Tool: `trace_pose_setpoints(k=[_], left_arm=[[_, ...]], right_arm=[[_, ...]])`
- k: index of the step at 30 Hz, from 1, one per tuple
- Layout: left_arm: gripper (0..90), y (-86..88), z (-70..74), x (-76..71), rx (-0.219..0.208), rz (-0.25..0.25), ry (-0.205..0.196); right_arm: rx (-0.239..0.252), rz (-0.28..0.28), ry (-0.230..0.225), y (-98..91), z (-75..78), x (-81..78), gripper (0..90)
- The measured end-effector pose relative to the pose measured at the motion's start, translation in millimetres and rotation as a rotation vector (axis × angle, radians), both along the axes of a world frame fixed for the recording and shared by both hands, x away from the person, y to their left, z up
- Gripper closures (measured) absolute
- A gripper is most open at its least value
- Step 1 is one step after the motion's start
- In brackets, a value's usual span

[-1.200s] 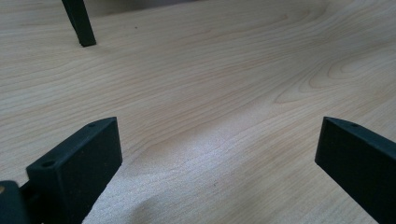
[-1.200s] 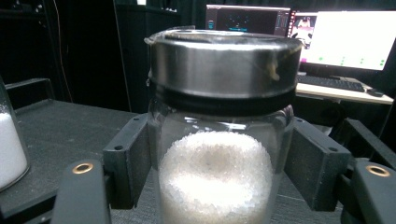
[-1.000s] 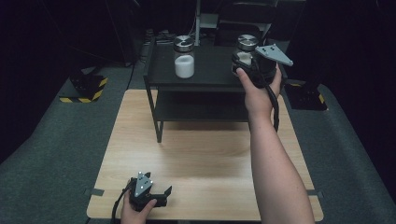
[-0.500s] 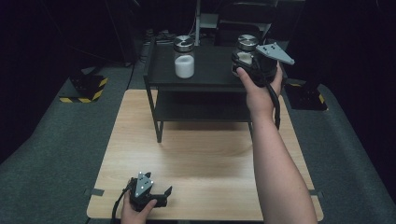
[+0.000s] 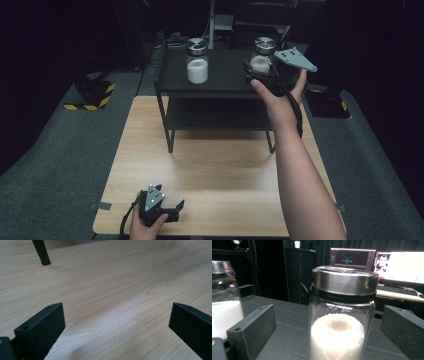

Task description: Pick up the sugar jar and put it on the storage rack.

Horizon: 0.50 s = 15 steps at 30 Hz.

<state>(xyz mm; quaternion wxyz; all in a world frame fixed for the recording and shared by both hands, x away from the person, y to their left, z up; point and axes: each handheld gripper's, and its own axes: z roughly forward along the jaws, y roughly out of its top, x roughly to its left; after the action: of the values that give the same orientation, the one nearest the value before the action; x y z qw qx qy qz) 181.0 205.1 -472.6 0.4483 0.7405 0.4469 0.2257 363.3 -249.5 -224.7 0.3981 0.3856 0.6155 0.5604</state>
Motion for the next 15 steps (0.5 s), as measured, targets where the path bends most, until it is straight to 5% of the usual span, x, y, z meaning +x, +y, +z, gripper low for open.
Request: trace_pose_setpoints(k=[15], left_arm=[[0.8, -2.4, 0.7, -0.4, 0.011, 0.002, 0.0]], right_arm=[[-0.002, 0.046, -0.025, -22.9, -17.6, -35.3, 0.2]])
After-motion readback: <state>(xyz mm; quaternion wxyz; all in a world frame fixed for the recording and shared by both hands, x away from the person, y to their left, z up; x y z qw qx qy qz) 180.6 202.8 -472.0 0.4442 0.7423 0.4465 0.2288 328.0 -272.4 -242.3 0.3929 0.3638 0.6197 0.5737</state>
